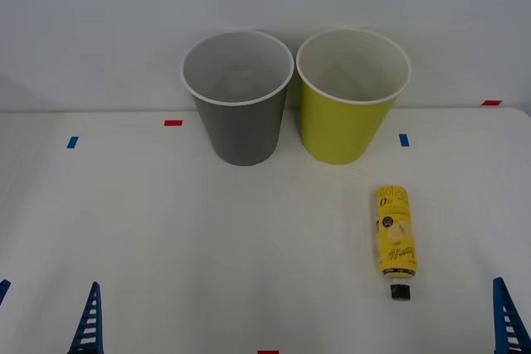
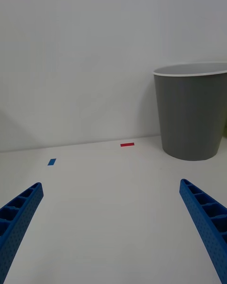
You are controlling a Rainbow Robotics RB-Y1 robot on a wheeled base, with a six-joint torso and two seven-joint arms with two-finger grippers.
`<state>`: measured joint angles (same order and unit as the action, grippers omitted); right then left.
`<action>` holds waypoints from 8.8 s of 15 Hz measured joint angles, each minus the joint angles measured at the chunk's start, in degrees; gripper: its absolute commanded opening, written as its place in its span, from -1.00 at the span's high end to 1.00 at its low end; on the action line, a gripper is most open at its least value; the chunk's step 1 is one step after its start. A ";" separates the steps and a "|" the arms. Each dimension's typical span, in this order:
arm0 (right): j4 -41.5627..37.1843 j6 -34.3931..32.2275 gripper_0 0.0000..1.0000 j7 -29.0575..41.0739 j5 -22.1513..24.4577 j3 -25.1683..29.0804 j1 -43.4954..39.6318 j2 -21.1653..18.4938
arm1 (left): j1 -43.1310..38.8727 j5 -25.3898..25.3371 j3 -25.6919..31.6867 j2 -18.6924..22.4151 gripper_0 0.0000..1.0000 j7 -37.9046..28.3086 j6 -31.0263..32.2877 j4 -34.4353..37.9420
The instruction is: Put cans in the gray bin and PET bottles in the light green bin.
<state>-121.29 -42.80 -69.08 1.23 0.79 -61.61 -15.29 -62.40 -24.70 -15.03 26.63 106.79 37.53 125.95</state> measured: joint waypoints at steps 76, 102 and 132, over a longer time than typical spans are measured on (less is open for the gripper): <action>-14.19 106.11 -0.59 27.25 -16.19 -15.85 54.46 -25.43 | 0.00 0.00 0.00 0.00 -1.00 0.00 0.00 0.00; 8.45 112.43 -0.49 24.37 -31.35 -20.72 73.02 -26.79 | 0.00 0.00 0.00 0.00 -1.00 0.00 0.00 0.00; -17.03 104.50 1.00 12.74 -20.57 -8.83 54.26 -14.98 | 0.00 0.00 0.00 0.00 -1.00 0.00 0.00 0.00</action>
<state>-138.32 61.70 -56.34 -19.34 -8.04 -7.35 -30.27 -62.40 -24.70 -15.03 26.63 106.79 37.53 125.95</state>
